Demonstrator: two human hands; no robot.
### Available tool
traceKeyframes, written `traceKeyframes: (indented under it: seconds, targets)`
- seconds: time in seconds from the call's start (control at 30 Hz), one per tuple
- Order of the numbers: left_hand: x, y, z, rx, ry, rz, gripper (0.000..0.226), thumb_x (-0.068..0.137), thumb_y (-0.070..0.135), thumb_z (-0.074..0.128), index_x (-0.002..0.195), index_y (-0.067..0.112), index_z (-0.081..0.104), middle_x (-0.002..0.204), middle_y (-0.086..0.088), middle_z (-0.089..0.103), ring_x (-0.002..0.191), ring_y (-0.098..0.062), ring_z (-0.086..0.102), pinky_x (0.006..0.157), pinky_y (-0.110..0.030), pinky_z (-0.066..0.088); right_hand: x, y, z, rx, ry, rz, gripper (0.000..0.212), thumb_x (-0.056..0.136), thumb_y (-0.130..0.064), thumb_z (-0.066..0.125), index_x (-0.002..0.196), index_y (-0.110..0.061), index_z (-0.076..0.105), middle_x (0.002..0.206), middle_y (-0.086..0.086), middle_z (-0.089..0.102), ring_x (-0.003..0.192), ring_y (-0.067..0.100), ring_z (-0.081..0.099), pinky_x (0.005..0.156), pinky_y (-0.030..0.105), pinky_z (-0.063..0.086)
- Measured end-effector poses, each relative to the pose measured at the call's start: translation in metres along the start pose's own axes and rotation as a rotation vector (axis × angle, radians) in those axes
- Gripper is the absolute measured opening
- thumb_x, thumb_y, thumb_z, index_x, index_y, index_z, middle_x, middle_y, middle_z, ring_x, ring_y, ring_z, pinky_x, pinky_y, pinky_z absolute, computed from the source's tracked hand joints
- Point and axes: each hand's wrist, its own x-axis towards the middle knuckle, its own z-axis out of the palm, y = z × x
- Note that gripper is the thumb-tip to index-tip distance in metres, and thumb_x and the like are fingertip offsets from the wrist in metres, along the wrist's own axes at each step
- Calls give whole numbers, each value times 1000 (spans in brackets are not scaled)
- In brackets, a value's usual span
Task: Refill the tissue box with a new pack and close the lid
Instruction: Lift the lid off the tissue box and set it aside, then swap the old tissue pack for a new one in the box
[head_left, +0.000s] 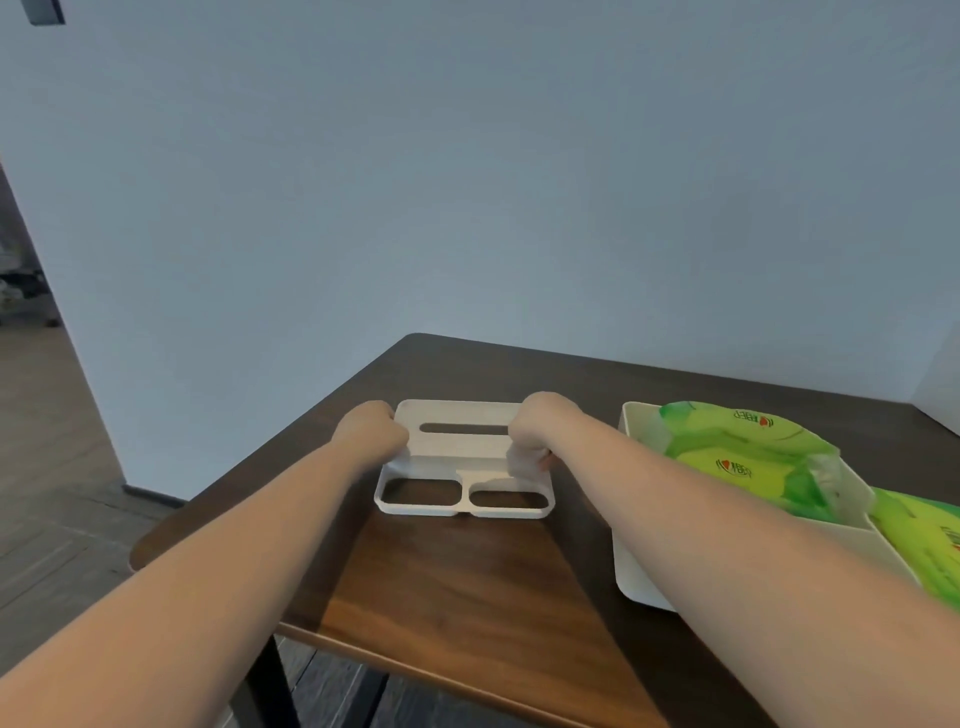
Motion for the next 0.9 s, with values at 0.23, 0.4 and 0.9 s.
traceKeyframes:
  seconds: [0.23,0.4,0.9]
  targets:
    - [2,0,9,110,15,43,18,91,11,42,96,3,57,79,-5,52,75,-19,48,52,-24,33,6,1,1,-93,24,-7,10,94,-9,41,95,-3,50,73,9,44,66,20,49,77,29,44]
    - [-6,9,5,202,106,90,32,94,18,43,121,7,56,119,-10,57,89,-21,51,73,-29,43,-2,4,-4,-83,101,-32,11,96,-12,40,92,-6,49,73,9,48,59,19,49,69,29,45]
    - [-73,129,7,-166,57,452,27,92,35,52,107,18,67,88,8,63,79,-12,56,68,-23,45,-73,100,-66,290,593,-76,22,83,-5,47,62,-11,44,60,4,48,53,20,46,45,23,30]
